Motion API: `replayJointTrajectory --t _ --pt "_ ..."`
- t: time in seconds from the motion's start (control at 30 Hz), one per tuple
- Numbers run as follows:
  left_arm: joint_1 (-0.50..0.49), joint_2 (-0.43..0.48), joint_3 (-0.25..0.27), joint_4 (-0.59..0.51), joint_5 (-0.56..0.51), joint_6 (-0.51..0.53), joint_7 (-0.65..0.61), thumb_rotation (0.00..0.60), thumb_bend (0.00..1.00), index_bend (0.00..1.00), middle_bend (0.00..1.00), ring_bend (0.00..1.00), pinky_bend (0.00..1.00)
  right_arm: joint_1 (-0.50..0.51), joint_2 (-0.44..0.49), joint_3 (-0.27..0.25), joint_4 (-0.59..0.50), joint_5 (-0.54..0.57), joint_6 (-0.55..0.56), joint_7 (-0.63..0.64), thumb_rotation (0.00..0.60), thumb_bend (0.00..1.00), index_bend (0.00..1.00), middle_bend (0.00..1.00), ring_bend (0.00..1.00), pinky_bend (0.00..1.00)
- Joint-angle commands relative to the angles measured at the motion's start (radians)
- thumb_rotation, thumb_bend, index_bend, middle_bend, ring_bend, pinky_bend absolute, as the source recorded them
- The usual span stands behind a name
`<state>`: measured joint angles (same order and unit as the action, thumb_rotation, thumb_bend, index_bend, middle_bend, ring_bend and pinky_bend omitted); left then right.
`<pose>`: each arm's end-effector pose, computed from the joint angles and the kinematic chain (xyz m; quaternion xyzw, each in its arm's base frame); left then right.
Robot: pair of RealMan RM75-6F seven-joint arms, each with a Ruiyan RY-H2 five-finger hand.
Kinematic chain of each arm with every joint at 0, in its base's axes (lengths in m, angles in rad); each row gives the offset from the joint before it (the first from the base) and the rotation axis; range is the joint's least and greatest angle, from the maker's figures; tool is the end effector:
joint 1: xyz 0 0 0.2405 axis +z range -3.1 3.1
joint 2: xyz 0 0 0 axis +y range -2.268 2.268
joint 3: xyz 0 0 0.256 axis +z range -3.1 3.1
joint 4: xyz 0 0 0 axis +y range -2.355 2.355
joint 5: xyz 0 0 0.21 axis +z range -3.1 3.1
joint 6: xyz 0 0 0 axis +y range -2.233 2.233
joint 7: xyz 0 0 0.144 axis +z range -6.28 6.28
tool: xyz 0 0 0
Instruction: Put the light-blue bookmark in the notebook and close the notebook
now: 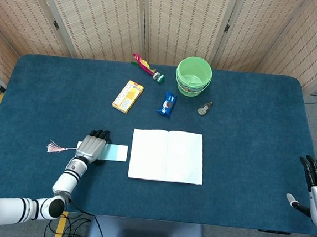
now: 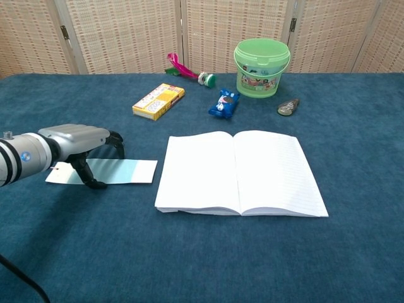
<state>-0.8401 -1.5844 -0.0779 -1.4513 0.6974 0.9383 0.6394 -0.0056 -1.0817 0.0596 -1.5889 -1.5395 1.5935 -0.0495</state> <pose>-0.1790 0.3442 -0.0404 -0.7621 -0.3995 -0.2168 0.4612 -0.3205 -0.1542 0.1865 0.5854 -0.3374 0.3712 0.6369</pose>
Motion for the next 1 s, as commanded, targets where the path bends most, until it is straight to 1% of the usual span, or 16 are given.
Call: replayJointTrajectory --t 0.03,0.27,0.47,0.77,1.0 --pt "0.005 -0.008 -0.001 0.01 0.01 0.002 -0.013 0.6 0.27 0.32 0.09 0.08 0.14 -0.001 0.001 0.0 -0.001 0.0 0.002 0.0 0.6 0.07 0.0 0.06 0.01 0.04" --pt "0.015 -0.011 0.004 0.018 0.045 0.005 -0.031 0.6 0.27 0.34 0.09 0.08 0.14 -0.004 0.001 0.0 -0.002 0.0 0.004 -0.001 0.6 0.07 0.0 0.06 0.01 0.04" --pt "0.02 0.002 0.006 0.004 0.074 0.009 -0.04 0.6 0.27 0.34 0.09 0.08 0.14 -0.006 0.001 0.001 -0.003 -0.001 0.007 -0.002 0.6 0.08 0.0 0.06 0.01 0.04" --pt "0.027 0.049 0.006 -0.036 0.138 0.013 -0.061 0.6 0.27 0.35 0.09 0.08 0.14 -0.007 0.0 0.002 -0.003 -0.005 0.011 -0.002 0.6 0.07 0.0 0.06 0.01 0.04" --pt "0.018 0.115 -0.008 -0.109 0.213 0.007 -0.088 0.6 0.27 0.36 0.09 0.08 0.14 -0.009 0.005 0.003 -0.007 -0.009 0.018 -0.005 0.6 0.07 0.0 0.06 0.01 0.04"
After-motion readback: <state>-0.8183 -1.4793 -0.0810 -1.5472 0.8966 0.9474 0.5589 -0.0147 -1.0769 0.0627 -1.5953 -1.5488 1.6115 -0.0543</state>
